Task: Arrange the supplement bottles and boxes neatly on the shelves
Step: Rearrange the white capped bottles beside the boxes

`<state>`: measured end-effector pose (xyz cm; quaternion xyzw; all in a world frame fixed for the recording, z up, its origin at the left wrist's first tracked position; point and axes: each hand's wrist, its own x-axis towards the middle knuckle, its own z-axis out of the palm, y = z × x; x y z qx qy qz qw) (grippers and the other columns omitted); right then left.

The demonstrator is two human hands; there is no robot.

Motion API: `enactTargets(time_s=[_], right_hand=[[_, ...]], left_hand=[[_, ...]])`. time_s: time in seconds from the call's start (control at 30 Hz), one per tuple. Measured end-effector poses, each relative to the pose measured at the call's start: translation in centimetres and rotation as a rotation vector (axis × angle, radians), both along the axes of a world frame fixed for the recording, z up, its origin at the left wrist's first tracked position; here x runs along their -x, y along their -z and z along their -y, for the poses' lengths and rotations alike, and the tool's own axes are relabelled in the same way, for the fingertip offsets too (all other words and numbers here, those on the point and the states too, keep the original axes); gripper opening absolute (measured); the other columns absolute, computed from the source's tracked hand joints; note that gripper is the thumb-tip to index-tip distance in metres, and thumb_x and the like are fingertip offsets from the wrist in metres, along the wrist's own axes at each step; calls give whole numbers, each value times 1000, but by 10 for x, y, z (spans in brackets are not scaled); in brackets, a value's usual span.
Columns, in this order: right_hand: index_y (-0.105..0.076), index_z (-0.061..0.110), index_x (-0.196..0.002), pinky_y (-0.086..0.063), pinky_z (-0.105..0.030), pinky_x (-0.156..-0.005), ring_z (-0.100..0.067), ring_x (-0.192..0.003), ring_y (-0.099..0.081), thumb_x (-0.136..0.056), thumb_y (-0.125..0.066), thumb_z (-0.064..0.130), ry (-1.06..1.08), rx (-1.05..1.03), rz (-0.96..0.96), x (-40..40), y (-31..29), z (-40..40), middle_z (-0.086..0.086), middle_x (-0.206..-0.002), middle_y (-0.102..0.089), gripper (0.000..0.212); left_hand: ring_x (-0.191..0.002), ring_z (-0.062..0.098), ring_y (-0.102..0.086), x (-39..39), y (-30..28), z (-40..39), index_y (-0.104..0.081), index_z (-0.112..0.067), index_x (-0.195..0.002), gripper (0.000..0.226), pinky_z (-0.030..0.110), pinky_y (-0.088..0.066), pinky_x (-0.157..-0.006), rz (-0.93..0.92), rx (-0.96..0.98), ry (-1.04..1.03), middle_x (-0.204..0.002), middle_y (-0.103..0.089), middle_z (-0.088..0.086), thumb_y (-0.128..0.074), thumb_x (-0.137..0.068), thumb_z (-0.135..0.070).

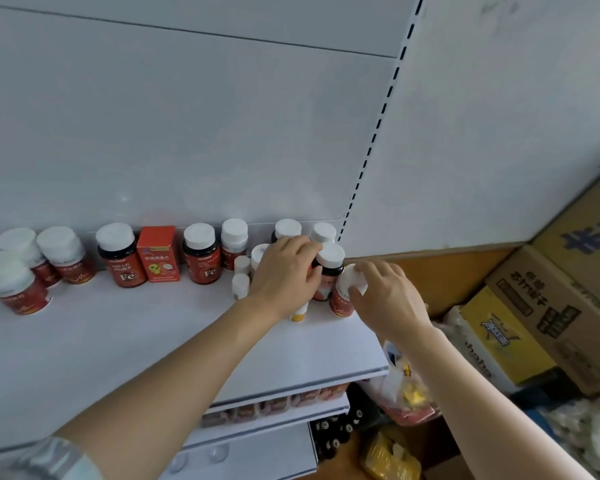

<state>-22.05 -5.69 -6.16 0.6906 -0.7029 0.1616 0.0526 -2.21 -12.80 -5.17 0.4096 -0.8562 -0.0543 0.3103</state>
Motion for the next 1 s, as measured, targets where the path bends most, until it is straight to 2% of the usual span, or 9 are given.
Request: enactTargets(time_s=[0.13,0.27,0.4,0.5,0.6,0.67,0.77,0.83,1.0], right_hand=[[-51,21,-120,-52,-35,-69,-25,-96,-60,-90,-55,36,-73,-4,78,10,8,3,-1,-108,-64,33],[-51,19,-119,-41,-27,-55,-21,-75,-57,-90,-57,32,-136,17,110,21,8,1,-2,-107,-62,33],[-51,18,-119,-34,-26,-51,-13,-63,-43,-89,-58,30,-180,22,141,31,7,-2,-2,-108,-62,33],[-52,15,-118,-42,-30,-52,-16,-63,-49,-89,-61,33,-215,-9,169,29,6,0,-2,-111,-61,35],[-52,14,-119,-50,-36,-59,-21,-68,-57,-90,-61,34,-226,-27,186,29,4,-1,-2,-115,-60,37],[-52,16,-119,-49,-34,-58,-20,-68,-57,-89,-61,34,-246,-14,184,34,0,-4,0,-114,-60,37],[-53,20,-114,-47,-31,-58,-16,-71,-56,-85,-61,33,-237,31,241,46,-17,-6,2,-104,-63,34],[-55,25,-111,-51,-32,-61,-13,-74,-60,-84,-64,33,-234,57,340,51,-29,-6,6,-96,-64,30],[-58,36,-110,-50,-11,-66,2,-90,-59,-82,-59,42,-302,122,571,37,-52,-3,18,-103,-63,29]], left_hand=[[-112,27,-52,20,-4,3,-57,-15,-131,44,41,-43,-93,56,-49,-50,-122,-59,2,-59,-89,-24],[-121,27,-45,33,-3,13,-45,-20,-143,52,39,-37,-100,230,-89,-52,-137,-51,1,-53,-92,-32],[-113,26,-46,42,1,20,-54,-18,-128,36,38,-38,-95,320,-116,-45,-132,-54,0,-49,-95,-28],[-110,26,-48,44,4,21,-53,-16,-120,27,39,-40,-89,316,-129,-30,-128,-55,0,-49,-95,-25],[-110,26,-52,45,1,19,-55,-17,-120,28,40,-42,-88,268,-154,-1,-125,-56,0,-52,-95,-29],[-104,25,-56,45,-4,13,-57,-17,-119,30,39,-45,-84,189,-172,-5,-122,-57,0,-54,-94,-34],[-99,20,-57,42,-18,4,-58,-20,-115,31,36,-48,-79,11,-192,-24,-119,-55,-4,-59,-92,-41],[-96,15,-56,39,-29,-2,-60,-21,-110,32,31,-46,-78,-95,-199,-41,-111,-55,-6,-64,-88,-44],[-95,7,-57,18,-46,-19,-65,-25,-105,31,23,-46,-83,-249,-206,-90,-105,-57,-10,-68,-84,-48]])
